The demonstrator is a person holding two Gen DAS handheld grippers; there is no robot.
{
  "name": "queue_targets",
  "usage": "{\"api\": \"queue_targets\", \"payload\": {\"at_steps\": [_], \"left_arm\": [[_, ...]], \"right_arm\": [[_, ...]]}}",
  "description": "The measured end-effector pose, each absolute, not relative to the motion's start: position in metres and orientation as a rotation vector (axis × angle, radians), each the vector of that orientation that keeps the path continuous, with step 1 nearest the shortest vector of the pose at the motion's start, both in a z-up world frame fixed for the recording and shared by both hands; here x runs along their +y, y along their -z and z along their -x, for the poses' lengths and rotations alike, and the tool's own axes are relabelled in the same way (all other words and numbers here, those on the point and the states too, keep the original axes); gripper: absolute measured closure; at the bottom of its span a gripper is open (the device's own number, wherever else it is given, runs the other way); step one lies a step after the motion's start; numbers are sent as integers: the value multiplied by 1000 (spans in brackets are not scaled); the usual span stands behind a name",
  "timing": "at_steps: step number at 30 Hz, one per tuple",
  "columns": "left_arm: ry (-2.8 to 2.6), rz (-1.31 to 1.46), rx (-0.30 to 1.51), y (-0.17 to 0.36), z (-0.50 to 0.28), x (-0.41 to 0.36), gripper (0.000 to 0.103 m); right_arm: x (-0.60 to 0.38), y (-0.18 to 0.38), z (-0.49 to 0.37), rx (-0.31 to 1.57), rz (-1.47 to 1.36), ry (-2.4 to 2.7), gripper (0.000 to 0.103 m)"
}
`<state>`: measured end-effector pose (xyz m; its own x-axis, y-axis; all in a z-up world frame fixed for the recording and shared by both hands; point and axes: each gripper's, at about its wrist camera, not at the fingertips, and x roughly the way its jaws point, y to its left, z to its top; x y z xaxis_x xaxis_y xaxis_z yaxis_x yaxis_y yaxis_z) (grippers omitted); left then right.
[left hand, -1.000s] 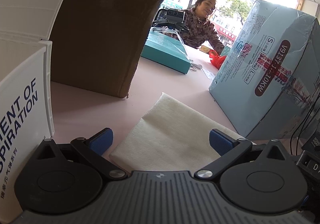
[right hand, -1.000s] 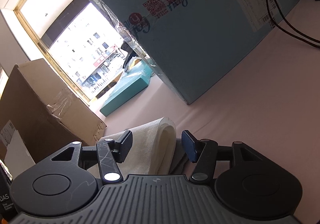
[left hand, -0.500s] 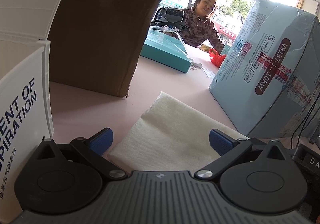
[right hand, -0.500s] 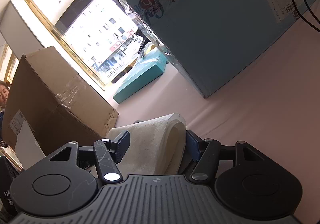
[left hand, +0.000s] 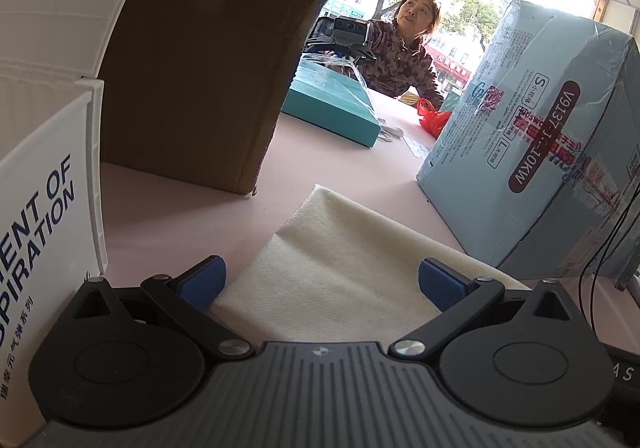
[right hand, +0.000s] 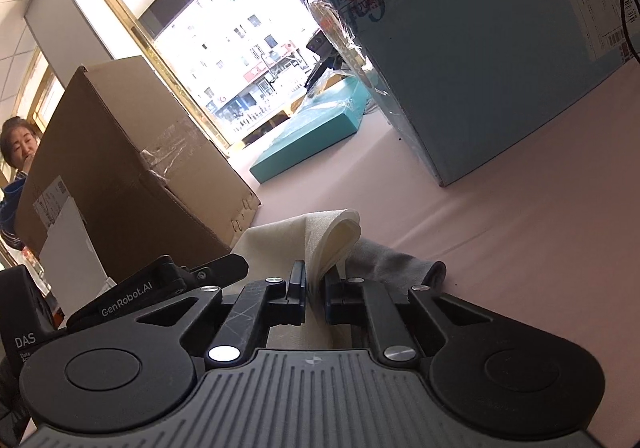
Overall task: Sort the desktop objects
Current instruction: 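Close the right gripper on the rolled edge of the white cloth, then close the left gripper on the white cloth while the right gripper holds it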
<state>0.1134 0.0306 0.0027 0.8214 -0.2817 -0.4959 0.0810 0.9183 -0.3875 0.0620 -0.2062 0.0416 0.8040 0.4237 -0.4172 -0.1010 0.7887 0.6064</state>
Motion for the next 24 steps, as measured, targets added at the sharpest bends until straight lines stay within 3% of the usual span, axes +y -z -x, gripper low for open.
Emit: {"api": "queue_targets", "payload": {"at_steps": [11,16,18,19,21,24], "left_arm": [[255,442,594,-5,-113,39,1],[273,403,611,-6,-111,32,28],[258,409,631,-5,-112,32,57],[252,418,637,-5,-112,34,60],[267,431,650,-4,-113,35,79],[272,395,636,-7,-108,29,84]], "right_arm": [[-214,-36,-63,605,-672,-292,96],[-215,-34,-64,614,-678,-281,96],[-215,-34,-64,616,-683,-280,96],[-215,-34,-64,617,-684,-283,96],[-213,-34,-64,619,-678,-287,96],[-212,-35,-64,618,-669,-287,96]]}}
